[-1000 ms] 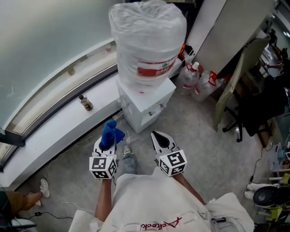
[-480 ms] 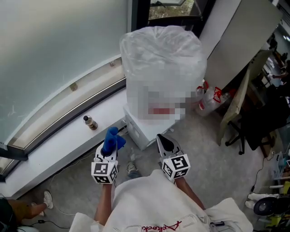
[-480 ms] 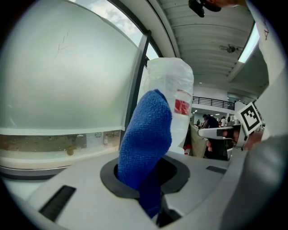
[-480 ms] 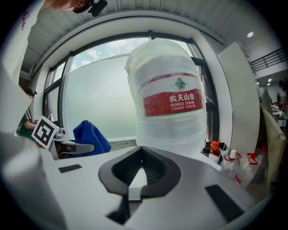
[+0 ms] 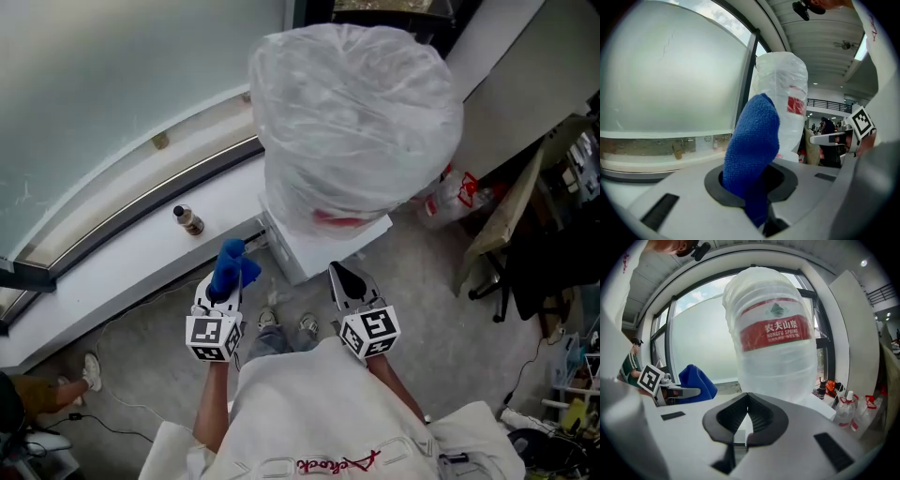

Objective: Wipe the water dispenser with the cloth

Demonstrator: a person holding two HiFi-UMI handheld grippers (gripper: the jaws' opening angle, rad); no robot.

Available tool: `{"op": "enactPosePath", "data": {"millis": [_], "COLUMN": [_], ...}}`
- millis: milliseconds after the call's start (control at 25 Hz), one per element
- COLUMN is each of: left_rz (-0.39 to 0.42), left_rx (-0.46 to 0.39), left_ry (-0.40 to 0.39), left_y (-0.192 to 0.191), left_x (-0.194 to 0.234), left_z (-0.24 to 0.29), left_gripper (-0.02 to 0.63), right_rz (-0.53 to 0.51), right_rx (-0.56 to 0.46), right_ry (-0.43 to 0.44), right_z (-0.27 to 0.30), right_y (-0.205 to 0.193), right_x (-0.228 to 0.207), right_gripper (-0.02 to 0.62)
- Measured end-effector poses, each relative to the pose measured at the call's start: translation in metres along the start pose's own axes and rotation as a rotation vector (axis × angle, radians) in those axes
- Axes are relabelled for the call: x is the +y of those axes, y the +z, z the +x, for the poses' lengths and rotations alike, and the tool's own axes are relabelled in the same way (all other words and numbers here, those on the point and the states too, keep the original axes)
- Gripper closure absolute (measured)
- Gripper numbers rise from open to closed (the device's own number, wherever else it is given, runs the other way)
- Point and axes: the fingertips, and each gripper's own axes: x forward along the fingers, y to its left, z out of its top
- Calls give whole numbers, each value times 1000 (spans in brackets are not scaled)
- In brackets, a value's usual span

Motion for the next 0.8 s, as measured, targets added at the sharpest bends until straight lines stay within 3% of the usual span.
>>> {"op": "enactPosePath", "data": {"millis": [400, 800], "left_rz": [-17, 13], "left_rx": [49, 72], "left_ry": [-16, -61], "left_y": [-43, -64], "left_x": [5, 4], "left_z": [9, 33], "left_gripper": [543, 543], "right_rz": [-4, -9], "right_rx": [98, 91], "right_ry": [-1, -14], "right_z": [3, 3], "right_y": [-35, -36], "right_x": [1, 8], "right_gripper": [580, 581]}}
